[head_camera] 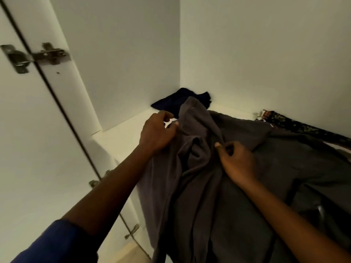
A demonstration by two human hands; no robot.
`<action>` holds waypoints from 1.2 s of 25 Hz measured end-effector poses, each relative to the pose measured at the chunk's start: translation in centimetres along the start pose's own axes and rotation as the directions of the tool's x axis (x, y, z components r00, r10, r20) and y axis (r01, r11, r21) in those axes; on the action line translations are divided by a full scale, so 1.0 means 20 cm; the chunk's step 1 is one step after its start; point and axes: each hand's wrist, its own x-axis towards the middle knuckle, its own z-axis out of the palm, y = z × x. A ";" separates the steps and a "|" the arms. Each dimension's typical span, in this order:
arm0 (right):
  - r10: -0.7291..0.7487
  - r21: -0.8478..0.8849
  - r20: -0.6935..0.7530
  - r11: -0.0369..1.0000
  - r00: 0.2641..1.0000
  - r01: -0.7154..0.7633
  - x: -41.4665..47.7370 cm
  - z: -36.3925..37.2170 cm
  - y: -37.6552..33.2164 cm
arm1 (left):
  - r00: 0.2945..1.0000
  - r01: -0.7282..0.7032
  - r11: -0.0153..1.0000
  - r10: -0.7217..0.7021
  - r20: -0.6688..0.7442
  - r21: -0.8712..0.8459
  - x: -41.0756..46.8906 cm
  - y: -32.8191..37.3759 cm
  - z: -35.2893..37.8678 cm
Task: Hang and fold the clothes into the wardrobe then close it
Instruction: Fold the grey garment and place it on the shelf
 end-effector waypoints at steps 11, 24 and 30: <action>0.258 0.087 0.053 0.961 0.965 -0.261 -0.12 -0.07 -0.15 | 0.984 0.146 0.989 -0.147 0.104 0.016 0.45 -0.06 0.47; 0.306 0.483 0.462 0.701 0.833 -0.525 -0.42 -0.26 -0.35 | 0.911 -0.394 0.850 0.411 -0.029 -0.348 0.36 -0.08 0.46; 0.342 0.400 0.447 0.750 0.826 -0.527 -0.61 -0.25 -0.24 | 0.874 -0.443 0.857 0.479 0.087 -0.264 0.34 -0.07 0.45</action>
